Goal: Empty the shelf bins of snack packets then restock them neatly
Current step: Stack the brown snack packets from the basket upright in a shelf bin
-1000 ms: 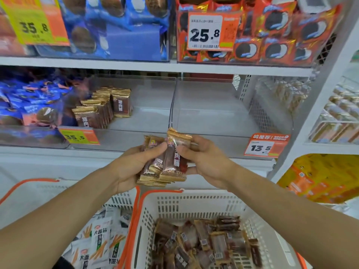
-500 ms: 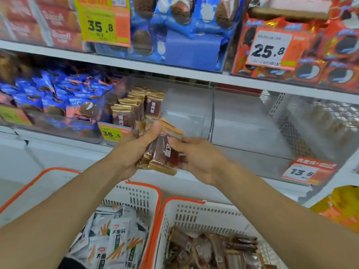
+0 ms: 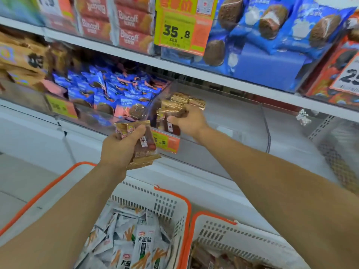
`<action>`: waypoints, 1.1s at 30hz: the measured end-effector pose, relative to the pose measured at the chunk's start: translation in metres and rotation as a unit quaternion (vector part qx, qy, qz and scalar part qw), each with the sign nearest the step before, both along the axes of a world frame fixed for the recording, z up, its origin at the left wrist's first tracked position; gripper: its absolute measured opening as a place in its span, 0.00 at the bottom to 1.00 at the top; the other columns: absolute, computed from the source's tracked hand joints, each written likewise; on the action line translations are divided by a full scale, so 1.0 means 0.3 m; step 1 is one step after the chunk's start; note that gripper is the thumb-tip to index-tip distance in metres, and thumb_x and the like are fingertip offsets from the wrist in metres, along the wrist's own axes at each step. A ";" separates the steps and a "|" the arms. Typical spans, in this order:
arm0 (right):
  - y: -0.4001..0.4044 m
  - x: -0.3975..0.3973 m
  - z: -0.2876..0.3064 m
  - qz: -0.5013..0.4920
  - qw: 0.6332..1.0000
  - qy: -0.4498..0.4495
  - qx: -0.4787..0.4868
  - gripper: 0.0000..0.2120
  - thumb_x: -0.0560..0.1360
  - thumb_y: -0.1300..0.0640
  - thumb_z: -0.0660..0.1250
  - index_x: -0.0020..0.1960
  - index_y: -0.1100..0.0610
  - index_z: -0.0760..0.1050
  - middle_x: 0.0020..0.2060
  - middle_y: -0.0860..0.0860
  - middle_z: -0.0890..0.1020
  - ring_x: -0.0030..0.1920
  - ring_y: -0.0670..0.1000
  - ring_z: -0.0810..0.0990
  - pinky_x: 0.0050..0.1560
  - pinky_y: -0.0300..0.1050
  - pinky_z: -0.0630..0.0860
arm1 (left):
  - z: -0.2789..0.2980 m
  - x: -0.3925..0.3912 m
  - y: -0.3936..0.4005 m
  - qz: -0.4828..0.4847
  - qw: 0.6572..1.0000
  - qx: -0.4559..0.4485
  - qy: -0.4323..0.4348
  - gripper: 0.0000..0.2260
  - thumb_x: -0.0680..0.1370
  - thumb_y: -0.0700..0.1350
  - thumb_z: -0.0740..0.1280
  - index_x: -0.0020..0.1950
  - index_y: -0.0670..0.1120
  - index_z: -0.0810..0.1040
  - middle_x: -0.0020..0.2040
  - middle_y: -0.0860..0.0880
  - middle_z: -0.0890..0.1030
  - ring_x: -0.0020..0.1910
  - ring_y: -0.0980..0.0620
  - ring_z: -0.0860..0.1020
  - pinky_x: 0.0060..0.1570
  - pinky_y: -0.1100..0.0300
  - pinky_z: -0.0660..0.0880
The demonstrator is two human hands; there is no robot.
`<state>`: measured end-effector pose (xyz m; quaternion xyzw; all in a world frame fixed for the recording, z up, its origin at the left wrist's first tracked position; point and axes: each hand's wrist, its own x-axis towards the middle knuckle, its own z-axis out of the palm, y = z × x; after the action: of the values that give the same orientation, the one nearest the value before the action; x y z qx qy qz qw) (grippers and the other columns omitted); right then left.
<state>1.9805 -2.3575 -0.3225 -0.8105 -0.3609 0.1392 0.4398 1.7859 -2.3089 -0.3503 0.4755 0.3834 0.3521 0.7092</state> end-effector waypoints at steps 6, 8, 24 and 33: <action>0.072 0.012 -0.042 0.008 0.990 0.072 -0.123 0.18 0.67 0.50 0.81 0.48 0.61 0.81 0.49 0.56 0.85 0.51 0.56 0.84 0.56 0.56 0.81 | 0.008 0.027 0.018 0.015 1.000 0.020 0.001 0.11 0.73 0.48 0.77 0.51 0.44 0.85 0.43 0.43 0.87 0.40 0.43 0.86 0.44 0.44 0.83; 0.070 0.025 -0.044 0.005 0.985 0.139 -0.106 0.17 0.67 0.54 0.82 0.48 0.63 0.81 0.48 0.57 0.86 0.50 0.56 0.86 0.54 0.57 0.83 | 0.008 0.029 0.022 0.023 0.999 0.027 0.007 0.10 0.73 0.48 0.77 0.50 0.44 0.85 0.41 0.45 0.87 0.36 0.47 0.86 0.39 0.50 0.84; -0.137 -0.029 0.162 0.309 0.951 0.014 -0.023 0.30 0.66 0.58 0.82 0.65 0.56 0.75 0.55 0.54 0.83 0.56 0.55 0.83 0.57 0.62 0.81 | 0.072 0.076 -0.041 -0.030 0.958 0.282 -0.029 0.14 0.75 0.43 0.74 0.60 0.44 0.81 0.46 0.53 0.86 0.43 0.62 0.83 0.43 0.69 0.77; -0.100 0.051 0.215 0.168 0.972 -0.162 0.016 0.25 0.72 0.63 0.77 0.65 0.59 0.72 0.52 0.52 0.82 0.54 0.52 0.83 0.58 0.52 0.79 | -0.014 0.111 0.031 -0.021 0.867 0.449 0.215 0.34 0.74 0.43 0.75 0.77 0.46 0.65 0.73 0.45 0.68 0.72 0.46 0.63 0.70 0.56 0.62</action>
<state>1.9958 -2.3875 -0.2579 -0.7428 -0.5604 0.0722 0.3592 1.8192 -2.2994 -0.3544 0.8142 0.3168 0.3607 0.3265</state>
